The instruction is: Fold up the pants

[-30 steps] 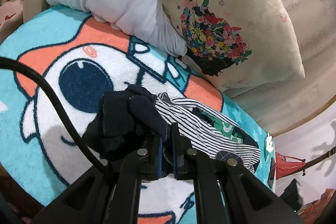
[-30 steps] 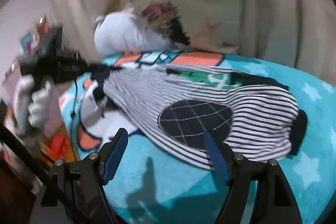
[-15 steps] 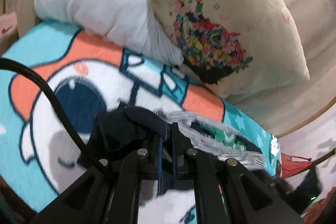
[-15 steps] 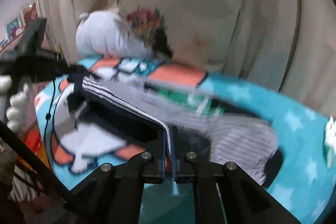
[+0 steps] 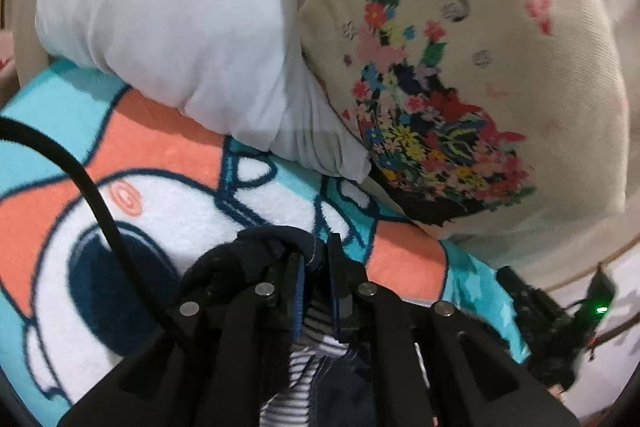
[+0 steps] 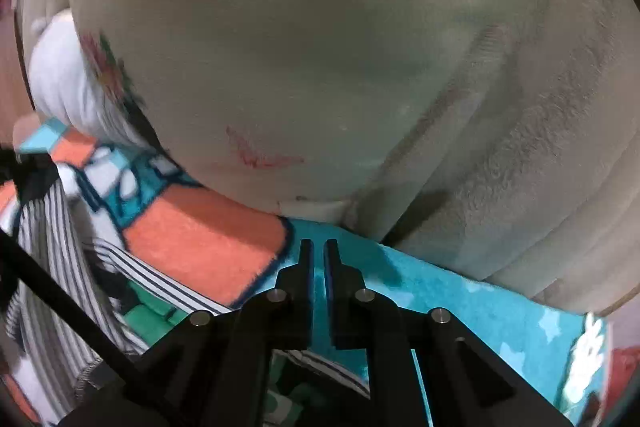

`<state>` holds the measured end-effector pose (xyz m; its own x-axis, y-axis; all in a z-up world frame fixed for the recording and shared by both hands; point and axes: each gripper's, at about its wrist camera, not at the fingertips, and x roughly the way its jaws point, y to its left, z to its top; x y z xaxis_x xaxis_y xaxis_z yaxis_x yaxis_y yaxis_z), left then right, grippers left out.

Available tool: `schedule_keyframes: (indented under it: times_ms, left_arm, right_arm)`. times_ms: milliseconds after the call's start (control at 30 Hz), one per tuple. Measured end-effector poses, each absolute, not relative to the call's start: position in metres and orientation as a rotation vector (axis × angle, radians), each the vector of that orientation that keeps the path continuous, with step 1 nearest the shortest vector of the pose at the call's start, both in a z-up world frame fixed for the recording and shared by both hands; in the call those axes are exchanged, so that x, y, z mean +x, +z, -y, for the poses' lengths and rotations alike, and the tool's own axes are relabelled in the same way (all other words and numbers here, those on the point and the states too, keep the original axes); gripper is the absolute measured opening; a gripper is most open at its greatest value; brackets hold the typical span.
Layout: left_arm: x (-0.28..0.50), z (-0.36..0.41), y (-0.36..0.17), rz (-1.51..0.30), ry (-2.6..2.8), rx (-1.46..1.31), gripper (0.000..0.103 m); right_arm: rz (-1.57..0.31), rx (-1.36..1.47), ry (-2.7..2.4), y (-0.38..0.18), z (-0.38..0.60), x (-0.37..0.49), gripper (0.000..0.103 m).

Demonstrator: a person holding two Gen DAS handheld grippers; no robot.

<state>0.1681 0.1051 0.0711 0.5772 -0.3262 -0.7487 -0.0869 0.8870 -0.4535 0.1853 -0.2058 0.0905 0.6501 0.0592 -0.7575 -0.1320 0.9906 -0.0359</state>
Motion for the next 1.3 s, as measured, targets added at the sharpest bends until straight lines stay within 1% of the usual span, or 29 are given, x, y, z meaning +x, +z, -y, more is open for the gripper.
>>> schedule_keyframes:
  times_ms: [67, 100, 133, 233, 333, 433, 567, 600, 633, 700, 733, 767, 967, 1167, 1200, 1233, 1267, 1300]
  left_arm:
    - [0.161, -0.104, 0.077, -0.945, -0.154, -0.438, 0.009]
    - [0.159, -0.102, 0.078, -0.937, -0.156, -0.42, 0.009]
    - [0.159, -0.1, 0.079, -0.932, -0.153, -0.406, 0.009]
    - [0.161, -0.093, 0.075, -0.935, -0.14, -0.399, 0.009]
    - [0.16, -0.089, 0.073, -0.931, -0.135, -0.411, 0.009]
    - [0.156, -0.091, 0.076, -0.922, -0.13, -0.42, 0.009]
    - [0.151, -0.097, 0.081, -0.913, -0.132, -0.43, 0.009]
    - [0.15, -0.098, 0.081, -0.913, -0.134, -0.431, 0.009]
    - [0.15, -0.097, 0.08, -0.914, -0.138, -0.429, 0.009]
    - [0.149, -0.097, 0.079, -0.914, -0.139, -0.423, 0.009]
    - [0.149, -0.096, 0.079, -0.912, -0.14, -0.417, 0.009]
    - [0.149, -0.096, 0.079, -0.91, -0.14, -0.415, 0.009]
    - [0.168, -0.096, 0.076, -0.922, -0.126, -0.437, 0.009]
    - [0.18, -0.095, 0.075, -0.937, -0.169, -0.48, 0.011]
    - [0.178, -0.094, 0.076, -0.936, -0.168, -0.473, 0.012]
    - [0.175, -0.094, 0.076, -0.934, -0.171, -0.466, 0.013]
    - [0.173, -0.095, 0.077, -0.937, -0.184, -0.469, 0.015]
    - [0.17, -0.097, 0.079, -0.938, -0.201, -0.473, 0.019]
  right_arm:
    - [-0.827, -0.03, 0.198, 0.108, 0.209, 0.163, 0.042]
    - [-0.822, -0.023, 0.246, 0.116, 0.206, 0.147, 0.068]
    - [-0.815, -0.022, 0.278, 0.121, 0.203, 0.134, 0.075]
    - [-0.835, -0.039, 0.434, 0.128, 0.178, 0.089, 0.075]
    - [-0.87, -0.077, 0.518, 0.115, 0.148, 0.062, 0.075]
    - [-0.893, -0.185, 0.489, 0.092, 0.127, 0.052, 0.075]
    - [-0.909, -0.199, 0.427, 0.07, 0.12, 0.052, 0.075]
    - [-0.906, -0.197, 0.409, 0.066, 0.12, 0.053, 0.068]
    - [-0.913, -0.204, 0.386, 0.06, 0.12, 0.056, 0.046]
    - [-0.958, -0.185, 0.371, 0.048, 0.12, 0.063, 0.017]
    - [-0.958, -0.146, 0.375, 0.049, 0.125, 0.064, 0.01]
    - [-0.958, -0.133, 0.375, 0.05, 0.127, 0.065, 0.008]
    - [-0.919, -0.114, 0.332, 0.081, 0.141, 0.075, 0.005]
    - [-0.805, -0.29, 0.148, 0.104, 0.152, 0.157, 0.005]
    - [-0.786, -0.321, 0.117, 0.102, 0.151, 0.172, 0.007]
    - [-0.793, -0.336, 0.109, 0.098, 0.15, 0.185, 0.012]
    - [-0.832, -0.343, 0.117, 0.09, 0.149, 0.199, 0.016]
    - [-0.867, -0.347, 0.111, 0.083, 0.149, 0.209, 0.024]
